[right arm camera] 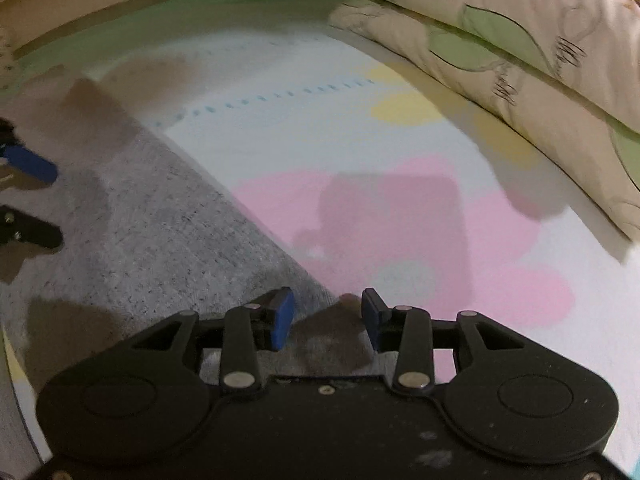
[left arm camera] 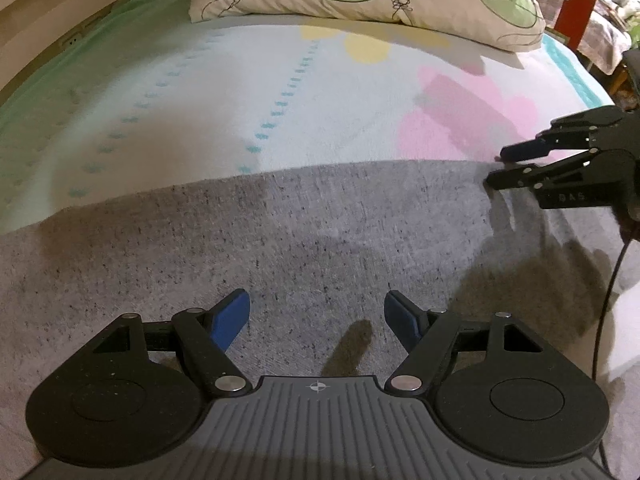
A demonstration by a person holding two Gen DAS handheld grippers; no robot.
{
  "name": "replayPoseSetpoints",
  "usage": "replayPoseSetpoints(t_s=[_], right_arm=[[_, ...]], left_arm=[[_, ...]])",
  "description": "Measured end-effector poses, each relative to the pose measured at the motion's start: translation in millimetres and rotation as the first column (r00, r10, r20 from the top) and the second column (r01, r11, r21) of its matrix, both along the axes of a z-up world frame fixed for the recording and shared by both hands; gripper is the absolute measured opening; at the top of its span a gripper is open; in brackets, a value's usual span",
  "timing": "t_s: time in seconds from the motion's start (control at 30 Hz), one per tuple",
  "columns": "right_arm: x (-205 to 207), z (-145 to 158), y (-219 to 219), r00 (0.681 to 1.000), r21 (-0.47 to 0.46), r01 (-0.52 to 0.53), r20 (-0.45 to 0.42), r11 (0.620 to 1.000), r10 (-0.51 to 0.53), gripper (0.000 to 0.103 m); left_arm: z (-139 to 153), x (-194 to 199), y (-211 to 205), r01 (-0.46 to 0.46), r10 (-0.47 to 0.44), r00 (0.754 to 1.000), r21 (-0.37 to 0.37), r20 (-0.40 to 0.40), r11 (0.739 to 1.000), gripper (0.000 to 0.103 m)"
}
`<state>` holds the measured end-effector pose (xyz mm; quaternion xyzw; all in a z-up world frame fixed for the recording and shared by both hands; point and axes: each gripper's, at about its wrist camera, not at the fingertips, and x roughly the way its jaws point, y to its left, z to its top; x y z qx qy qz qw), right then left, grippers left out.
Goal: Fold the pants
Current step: 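Move both tools to the pant leg hems and grasp with the right gripper, then grasp the hem edge with the left gripper while the right gripper holds the other hem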
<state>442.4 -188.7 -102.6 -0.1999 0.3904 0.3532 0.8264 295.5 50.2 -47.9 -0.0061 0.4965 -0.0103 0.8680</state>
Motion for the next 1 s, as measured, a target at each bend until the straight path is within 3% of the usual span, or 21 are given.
replayPoseSetpoints(t_s=[0.07,0.13,0.2,0.23,0.5,0.67,0.77,1.0], right_arm=[[13,1,-4,0.997,0.027,0.005,-0.073,1.0,-0.003,0.042],[15,1,-6,0.995,0.041,0.004,-0.103,0.999,0.0,0.037],[9,2,-7,0.993,0.051,-0.016,-0.117,0.999,0.022,0.011],[3,5,-6,0.994,0.052,-0.031,-0.105,0.998,0.036,0.005],[-103,32,-18,0.988,0.044,-0.096,0.13,0.994,0.089,0.005],[-153,28,-13,0.977,0.013,-0.117,0.183,0.993,0.113,0.005],[-169,22,-8,0.971,-0.008,-0.109,0.214,0.994,0.108,0.005],[-176,14,-8,0.963,-0.005,-0.083,0.257,0.997,0.082,0.005]], left_arm=[[4,2,1,-0.004,0.005,1.0,-0.007,0.011,1.0,0.074],[10,4,1,-0.011,0.011,1.0,-0.013,0.016,1.0,0.074],[16,7,1,-0.014,0.014,1.0,-0.019,0.025,1.0,0.074],[19,8,1,-0.015,0.016,0.999,-0.023,0.03,1.0,0.074],[49,14,-9,-0.042,0.048,0.998,-0.125,0.048,0.991,0.073],[50,22,-16,-0.065,0.064,0.998,-0.217,-0.015,0.974,0.073],[43,24,-18,-0.088,0.074,0.995,-0.249,-0.065,0.964,0.073],[24,29,-18,-0.131,0.101,0.986,-0.247,-0.13,0.96,0.073]])
